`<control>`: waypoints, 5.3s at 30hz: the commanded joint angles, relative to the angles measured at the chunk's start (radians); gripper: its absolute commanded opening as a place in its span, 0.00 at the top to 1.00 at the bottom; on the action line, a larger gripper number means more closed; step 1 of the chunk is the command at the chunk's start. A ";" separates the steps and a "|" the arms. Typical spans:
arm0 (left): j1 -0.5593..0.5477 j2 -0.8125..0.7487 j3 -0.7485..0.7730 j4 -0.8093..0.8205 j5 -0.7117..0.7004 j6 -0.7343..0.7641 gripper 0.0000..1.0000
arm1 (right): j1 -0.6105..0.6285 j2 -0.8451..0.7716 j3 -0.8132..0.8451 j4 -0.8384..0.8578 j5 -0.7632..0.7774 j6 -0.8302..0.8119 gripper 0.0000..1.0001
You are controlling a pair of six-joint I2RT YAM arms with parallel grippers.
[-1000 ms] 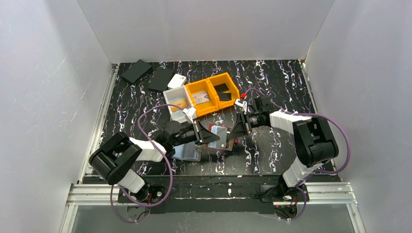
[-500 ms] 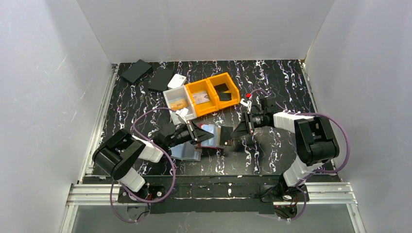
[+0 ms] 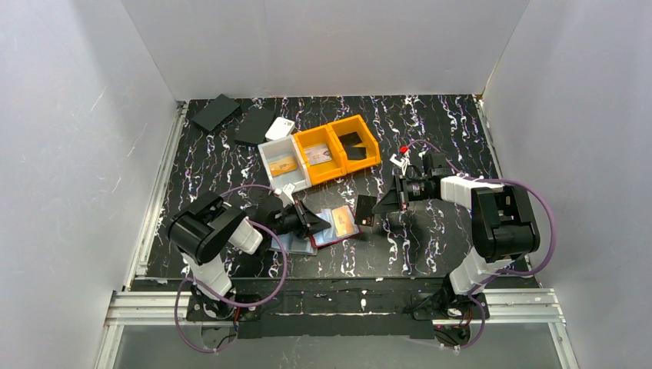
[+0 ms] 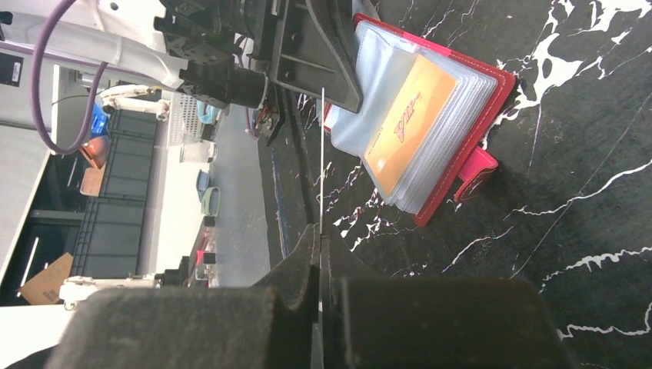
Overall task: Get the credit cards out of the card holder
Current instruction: Place the credit card in the storage box.
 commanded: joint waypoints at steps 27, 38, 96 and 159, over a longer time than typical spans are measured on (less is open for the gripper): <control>-0.158 -0.697 0.096 -0.639 -0.106 0.318 0.05 | -0.001 -0.055 0.033 -0.032 -0.148 -0.071 0.99; -0.251 -0.210 0.294 -0.286 -0.078 0.231 0.48 | -0.001 -0.050 0.047 -0.077 -0.199 -0.098 0.99; -0.325 -0.255 0.970 -1.765 0.114 1.130 0.81 | 0.278 -0.415 0.084 -0.372 0.032 -0.656 0.99; -0.040 0.362 1.835 -1.951 -0.024 1.640 1.00 | -0.193 -0.556 -0.035 -0.013 0.286 -0.265 0.02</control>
